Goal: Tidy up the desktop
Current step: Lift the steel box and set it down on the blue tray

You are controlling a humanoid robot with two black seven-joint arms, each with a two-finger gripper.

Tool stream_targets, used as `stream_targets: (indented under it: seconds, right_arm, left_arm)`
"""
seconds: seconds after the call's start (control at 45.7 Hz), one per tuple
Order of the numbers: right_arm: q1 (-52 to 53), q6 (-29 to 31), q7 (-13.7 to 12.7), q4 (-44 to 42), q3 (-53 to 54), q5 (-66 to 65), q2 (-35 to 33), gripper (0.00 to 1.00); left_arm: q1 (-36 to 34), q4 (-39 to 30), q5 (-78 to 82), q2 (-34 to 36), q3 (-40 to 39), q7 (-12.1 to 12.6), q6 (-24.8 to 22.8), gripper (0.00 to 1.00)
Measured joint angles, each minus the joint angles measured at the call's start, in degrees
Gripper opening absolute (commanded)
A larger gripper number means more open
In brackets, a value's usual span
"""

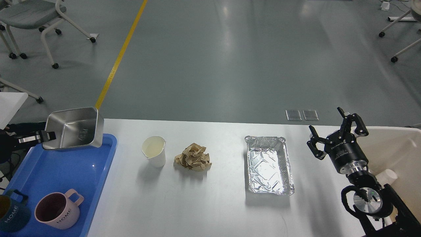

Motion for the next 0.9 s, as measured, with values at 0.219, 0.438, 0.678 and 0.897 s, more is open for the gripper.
stream_targets:
  seconds: [0.219,0.438,0.678,0.897]
  right_arm:
    - [-0.1,0.1,0.0,0.0,0.0,0.0,0.0,1.00]
    - [-0.3,0.1,0.0,0.0,0.0,0.0,-0.1,1.00]
    - [-0.4,0.2,0.0,-0.3,0.0,0.0,-0.2,1.00]
    - [-0.4,0.3,0.0,-0.3,0.1,0.0,0.0,1.00]
  left_arm:
    - [2.9,11.6,-0.2,-3.9,0.1,-0.9,-0.2,0.00]
    - [6.8,23.1,-0.2,-11.4,0.0,-1.5,-0.5,0.01]
    - [9.2,32.4,-0.2,-18.9,0.1,-1.6,-0.6,0.01]
    - [10.3,40.5,-0.2,-27.2,-0.1,-1.8,-0.3,0.02]
